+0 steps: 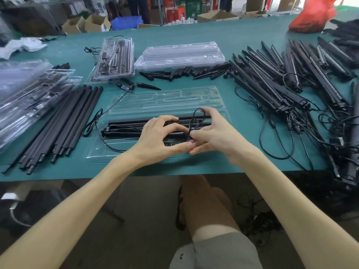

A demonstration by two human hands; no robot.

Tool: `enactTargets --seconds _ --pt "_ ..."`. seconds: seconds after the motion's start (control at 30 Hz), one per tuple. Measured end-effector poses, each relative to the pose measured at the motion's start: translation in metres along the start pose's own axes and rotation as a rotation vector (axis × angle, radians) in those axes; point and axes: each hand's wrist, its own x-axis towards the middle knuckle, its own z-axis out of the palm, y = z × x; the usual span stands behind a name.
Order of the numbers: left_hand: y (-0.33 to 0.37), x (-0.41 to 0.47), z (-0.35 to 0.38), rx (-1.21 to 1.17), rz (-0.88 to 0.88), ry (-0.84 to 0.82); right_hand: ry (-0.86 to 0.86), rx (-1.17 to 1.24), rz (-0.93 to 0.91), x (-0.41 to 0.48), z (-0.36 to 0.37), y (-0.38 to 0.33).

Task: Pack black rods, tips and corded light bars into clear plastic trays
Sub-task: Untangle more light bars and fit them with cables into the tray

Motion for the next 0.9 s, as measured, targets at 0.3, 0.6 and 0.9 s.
enactTargets --seconds 0.3,0.6,0.9 --pt "-0.002 0.002 0.001 0.039 0.024 0.039 0.196 -0.505 -0.171 0.005 -0.005 0.007" --pt "-0.002 -0.001 0.006 0.042 0.051 0.098 0.359 -1.026 -0.374 -0.013 0.000 0.006" --pt "-0.001 0.000 0.005 -0.009 0.022 0.087 0.318 -1.099 -0.456 -0.011 -0.004 0.004"
